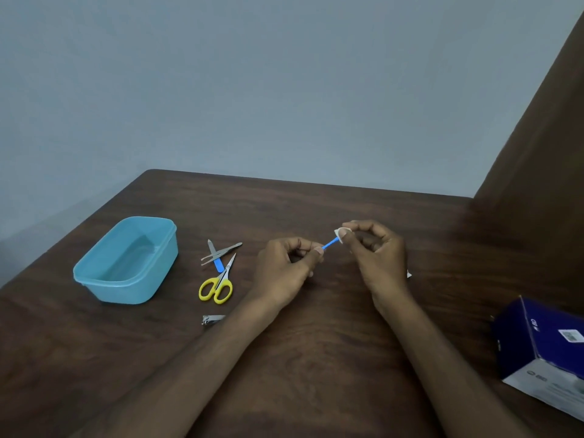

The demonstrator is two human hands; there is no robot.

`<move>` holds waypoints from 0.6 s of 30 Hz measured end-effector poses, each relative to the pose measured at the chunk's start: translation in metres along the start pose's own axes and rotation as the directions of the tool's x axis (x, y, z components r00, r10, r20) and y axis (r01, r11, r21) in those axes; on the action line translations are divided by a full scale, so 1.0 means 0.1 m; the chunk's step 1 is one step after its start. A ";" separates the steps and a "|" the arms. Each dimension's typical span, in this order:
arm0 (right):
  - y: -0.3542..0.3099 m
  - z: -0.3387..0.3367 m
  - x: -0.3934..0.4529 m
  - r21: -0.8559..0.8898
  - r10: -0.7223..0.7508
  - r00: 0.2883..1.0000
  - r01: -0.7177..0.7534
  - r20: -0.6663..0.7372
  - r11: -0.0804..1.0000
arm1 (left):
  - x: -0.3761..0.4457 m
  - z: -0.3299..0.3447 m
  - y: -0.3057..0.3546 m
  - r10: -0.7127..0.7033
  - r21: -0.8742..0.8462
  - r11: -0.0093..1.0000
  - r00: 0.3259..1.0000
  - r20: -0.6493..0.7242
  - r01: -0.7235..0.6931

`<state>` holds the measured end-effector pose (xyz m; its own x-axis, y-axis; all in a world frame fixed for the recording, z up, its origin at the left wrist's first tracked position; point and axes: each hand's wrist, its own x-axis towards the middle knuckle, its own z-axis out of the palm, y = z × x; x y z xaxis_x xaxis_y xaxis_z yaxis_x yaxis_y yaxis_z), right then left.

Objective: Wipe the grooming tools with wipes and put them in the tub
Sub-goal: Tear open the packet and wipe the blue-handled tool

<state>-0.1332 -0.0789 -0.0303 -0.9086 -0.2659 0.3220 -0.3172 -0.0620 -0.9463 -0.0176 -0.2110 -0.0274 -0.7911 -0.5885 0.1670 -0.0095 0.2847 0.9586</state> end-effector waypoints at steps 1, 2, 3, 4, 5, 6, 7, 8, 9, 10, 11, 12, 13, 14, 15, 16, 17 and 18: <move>0.00 0.01 -0.01 -0.007 -0.001 1.000 0.001 0.018 1.000 | 0.00 -0.01 0.00 -0.006 -0.021 1.000 1.000 0.001 0.006; -0.01 0.03 -0.04 -0.021 -0.012 0.999 0.013 0.048 1.000 | 0.00 -0.01 0.00 -0.014 -0.039 0.999 1.000 0.005 0.014; -0.01 0.05 -0.08 -0.043 -0.030 0.996 0.033 0.085 0.999 | -0.01 -0.02 0.00 -0.021 -0.052 0.998 1.000 0.010 0.022; -0.02 0.07 -0.11 -0.061 -0.047 0.992 0.055 0.120 0.997 | -0.01 -0.03 0.00 -0.024 -0.051 0.998 1.000 0.018 0.025; -0.03 0.08 -0.12 -0.073 -0.058 0.988 0.069 0.145 0.995 | -0.02 -0.04 0.00 -0.024 -0.043 0.999 0.999 0.024 0.025; -0.04 0.08 -0.13 -0.078 -0.062 0.986 0.075 0.154 0.994 | -0.02 -0.04 0.00 -0.025 -0.038 0.999 0.999 0.027 0.026; -0.04 0.07 -0.11 -0.077 -0.065 0.988 0.076 0.141 0.994 | -0.02 -0.04 0.00 -0.026 -0.044 0.999 0.999 0.027 0.027; -0.04 0.06 -0.08 -0.068 -0.058 0.992 0.066 0.114 0.996 | -0.02 -0.04 0.00 -0.028 -0.053 0.998 0.999 0.026 0.030; -0.04 0.04 -0.05 -0.049 -0.044 0.996 0.048 0.080 0.998 | -0.02 -0.04 0.00 -0.030 -0.055 0.998 0.999 0.028 0.031; -0.03 0.01 -0.03 -0.023 -0.028 0.999 0.030 0.047 0.999 | -0.02 -0.03 0.00 -0.026 -0.047 0.999 0.999 0.032 0.028; -0.02 0.00 0.00 -0.003 -0.018 1.000 0.018 0.019 1.000 | -0.01 -0.03 0.00 -0.019 -0.033 0.999 0.999 0.035 0.020; 0.00 -0.02 0.01 0.009 -0.014 1.000 0.014 -0.003 1.000 | 0.00 -0.03 0.00 -0.010 -0.022 1.000 0.999 0.037 0.011; 0.02 -0.03 0.03 0.012 -0.013 1.000 0.013 -0.019 1.000 | 0.01 -0.02 -0.01 -0.001 -0.021 1.000 0.999 0.038 0.002; 0.03 -0.04 0.03 0.017 -0.015 0.999 0.015 -0.029 1.000 | 0.01 -0.02 -0.01 0.005 -0.022 1.000 0.999 0.038 -0.004; 0.02 -0.05 0.03 0.027 -0.016 0.999 0.017 -0.036 0.999 | 0.00 -0.02 -0.01 0.006 -0.021 1.000 0.999 0.040 -0.006; 0.02 -0.06 0.03 0.043 -0.015 0.999 0.017 -0.043 0.999 | 0.00 -0.02 -0.01 0.007 -0.014 1.000 0.999 0.045 -0.006; 0.02 -0.06 0.03 0.059 -0.010 0.999 0.013 -0.050 0.998 | -0.01 -0.02 -0.01 0.006 -0.008 1.000 0.999 0.054 -0.006; 0.01 -0.07 0.02 0.072 -0.005 0.999 0.009 -0.052 0.997 | -0.02 -0.02 -0.01 0.002 -0.006 1.000 0.998 0.061 -0.002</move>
<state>-0.1373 -0.0729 -0.0308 -0.9199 -0.2148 0.3279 -0.3050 -0.1333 -0.9430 -0.0150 -0.2115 -0.0280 -0.8271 -0.5403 0.1548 -0.0043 0.2815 0.9595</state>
